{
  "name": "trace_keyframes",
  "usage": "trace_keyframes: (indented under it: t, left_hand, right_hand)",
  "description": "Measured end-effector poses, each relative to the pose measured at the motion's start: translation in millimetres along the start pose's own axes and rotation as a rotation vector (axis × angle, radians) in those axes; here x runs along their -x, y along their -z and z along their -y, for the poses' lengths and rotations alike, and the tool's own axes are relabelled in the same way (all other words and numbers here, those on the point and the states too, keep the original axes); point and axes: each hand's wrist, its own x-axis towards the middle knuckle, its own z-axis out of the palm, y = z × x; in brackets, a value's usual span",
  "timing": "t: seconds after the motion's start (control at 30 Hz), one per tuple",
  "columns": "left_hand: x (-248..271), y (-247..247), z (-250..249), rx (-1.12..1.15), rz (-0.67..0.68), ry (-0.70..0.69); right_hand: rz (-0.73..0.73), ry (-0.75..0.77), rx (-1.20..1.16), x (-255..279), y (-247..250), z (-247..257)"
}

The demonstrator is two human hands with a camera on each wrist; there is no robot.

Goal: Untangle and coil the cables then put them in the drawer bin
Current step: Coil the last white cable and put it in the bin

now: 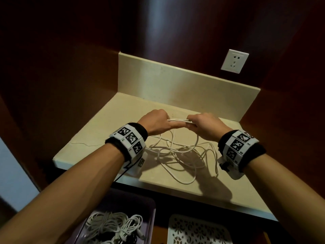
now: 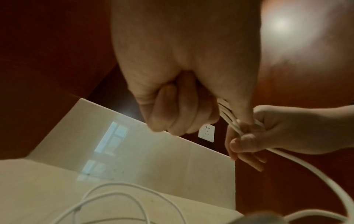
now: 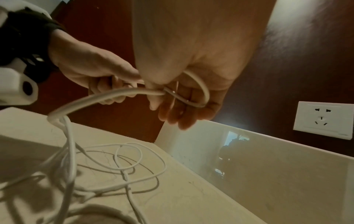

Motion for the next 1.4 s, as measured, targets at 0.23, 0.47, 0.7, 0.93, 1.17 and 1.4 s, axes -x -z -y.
trace_keyframes:
  t: [0.23, 0.47, 0.7, 0.93, 1.17, 1.4]
  left_hand:
    - [-1.8, -7.5, 6.6, -0.047, -0.014, -0.031]
    - [-5.9, -12.2, 7.6, -0.029, -0.019, -0.172]
    - [-5.4, -14.7, 8.3, -0.156, 0.017, -0.246]
    - [-3.9, -19.5, 3.3, -0.333, 0.057, -0.208]
    - [-9.4, -20.6, 4.4, -0.331, -0.021, -0.241]
    - [-7.7, -14.8, 3.9, -0.391, 0.034, -0.235]
  right_hand:
    - [0.101, -0.189, -0.242, -2.8, -10.5, -14.2]
    - [0.049, -0.409, -1.074, -1.1, -6.8, -14.6]
    - [0.047, -0.472, -1.304, 1.1, -6.0, -15.1]
    - [0.02, -0.553, -1.514, -1.1, -0.1, -15.0]
    - [0.013, -0.567, -1.486, 3.2, 5.7, -15.4]
    - [0.073, -0.284, -0.561, 4.6, 8.5, -11.6]
